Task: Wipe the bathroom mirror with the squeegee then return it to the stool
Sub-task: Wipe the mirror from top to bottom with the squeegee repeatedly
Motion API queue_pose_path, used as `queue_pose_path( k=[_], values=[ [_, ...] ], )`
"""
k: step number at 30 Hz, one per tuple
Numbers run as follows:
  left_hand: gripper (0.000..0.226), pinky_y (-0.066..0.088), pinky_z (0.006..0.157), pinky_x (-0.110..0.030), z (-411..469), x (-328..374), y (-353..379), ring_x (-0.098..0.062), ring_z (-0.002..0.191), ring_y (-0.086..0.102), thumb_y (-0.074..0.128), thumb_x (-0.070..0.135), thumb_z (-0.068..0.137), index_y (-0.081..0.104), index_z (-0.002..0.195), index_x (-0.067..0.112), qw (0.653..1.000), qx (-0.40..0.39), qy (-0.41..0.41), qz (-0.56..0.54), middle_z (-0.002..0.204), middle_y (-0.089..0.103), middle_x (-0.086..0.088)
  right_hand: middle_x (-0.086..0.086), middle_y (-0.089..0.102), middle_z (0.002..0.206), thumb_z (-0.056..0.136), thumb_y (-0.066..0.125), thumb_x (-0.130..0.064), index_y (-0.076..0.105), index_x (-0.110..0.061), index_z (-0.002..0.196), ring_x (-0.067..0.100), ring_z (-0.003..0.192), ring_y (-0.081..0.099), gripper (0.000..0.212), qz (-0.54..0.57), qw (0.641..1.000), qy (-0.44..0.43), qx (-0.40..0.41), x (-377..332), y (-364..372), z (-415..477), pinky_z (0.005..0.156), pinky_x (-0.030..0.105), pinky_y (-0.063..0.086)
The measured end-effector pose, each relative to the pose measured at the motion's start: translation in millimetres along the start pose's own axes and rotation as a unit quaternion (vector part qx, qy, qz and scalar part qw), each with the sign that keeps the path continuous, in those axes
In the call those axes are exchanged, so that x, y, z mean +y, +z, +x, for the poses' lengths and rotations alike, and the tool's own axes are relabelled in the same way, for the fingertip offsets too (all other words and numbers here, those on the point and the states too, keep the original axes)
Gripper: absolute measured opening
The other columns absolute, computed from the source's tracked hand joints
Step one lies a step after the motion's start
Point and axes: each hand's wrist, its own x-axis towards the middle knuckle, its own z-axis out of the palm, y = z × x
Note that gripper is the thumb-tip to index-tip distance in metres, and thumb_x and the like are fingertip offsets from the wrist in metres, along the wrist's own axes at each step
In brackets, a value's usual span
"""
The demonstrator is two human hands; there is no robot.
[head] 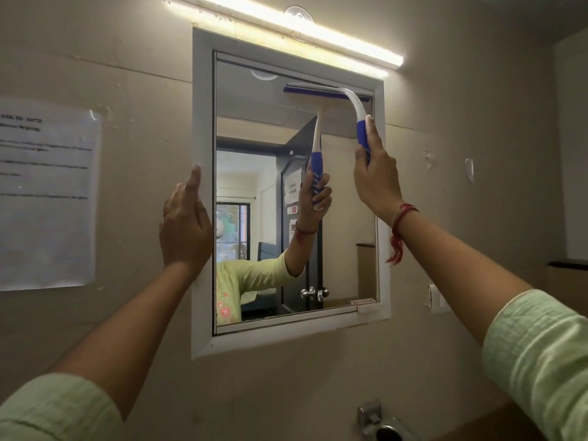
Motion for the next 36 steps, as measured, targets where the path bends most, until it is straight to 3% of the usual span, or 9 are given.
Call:
queue_pose_path(
  k=[4,10,16,23,36],
  values=[
    [0.046,0.045,0.091,-0.053,0.1,-1.3,-0.2,-0.038,0.121,0.046,0.030,0.015,0.098,0.029,0.143,0.023,1.000,-0.002,0.000,0.000,0.124,0.056,-0.019,-0.002,0.053,0.084,0.099,0.036,-0.022,0.016,-0.018,0.146,0.006,0.059,0.051,0.051,-0.001,1.000,0.001,0.009,2.8,4.9,3.8,0.057,0.011,0.042],
    [0.045,0.043,0.095,-0.050,-1.3,0.8,-0.5,-0.035,0.126,0.043,0.032,0.013,0.099,0.029,0.143,0.021,1.000,-0.001,-0.005,-0.009,0.127,0.055,-0.017,-0.016,0.044,0.065,0.099,0.036,-0.022,0.010,-0.021,0.147,0.004,0.054,0.050,0.054,-0.005,1.000,0.018,0.024,4.3,16.1,5.6,0.049,0.001,0.039],
    [0.046,0.041,0.096,-0.050,-1.9,3.0,-2.2,-0.036,0.126,0.042,0.033,0.011,0.098,0.030,0.143,0.020,1.000,-0.004,-0.010,-0.010,0.129,0.054,-0.018,-0.010,0.042,0.058,0.099,0.035,-0.024,0.006,-0.024,0.147,0.005,0.049,0.048,0.055,-0.036,0.999,0.019,0.025,10.8,17.2,-8.7,0.049,0.009,0.040],
    [0.046,0.045,0.094,-0.051,-1.4,2.9,-2.6,-0.036,0.123,0.045,0.033,0.012,0.099,0.029,0.143,0.021,1.000,-0.002,-0.007,-0.013,0.126,0.056,-0.018,0.000,0.051,0.072,0.099,0.035,-0.025,0.007,-0.024,0.146,0.002,0.052,0.047,0.055,-0.071,0.997,0.012,0.022,18.1,11.0,-21.2,0.055,0.011,0.040],
    [0.047,0.043,0.095,-0.050,-1.1,1.5,-1.7,-0.036,0.124,0.043,0.032,0.011,0.098,0.029,0.143,0.021,1.000,-0.005,-0.009,-0.011,0.129,0.054,-0.017,-0.002,0.051,0.071,0.098,0.036,-0.027,0.004,-0.031,0.146,0.003,0.050,0.048,0.057,-0.067,0.997,0.041,0.018,31.6,17.8,-71.5,0.050,0.008,0.036]
  ],
)
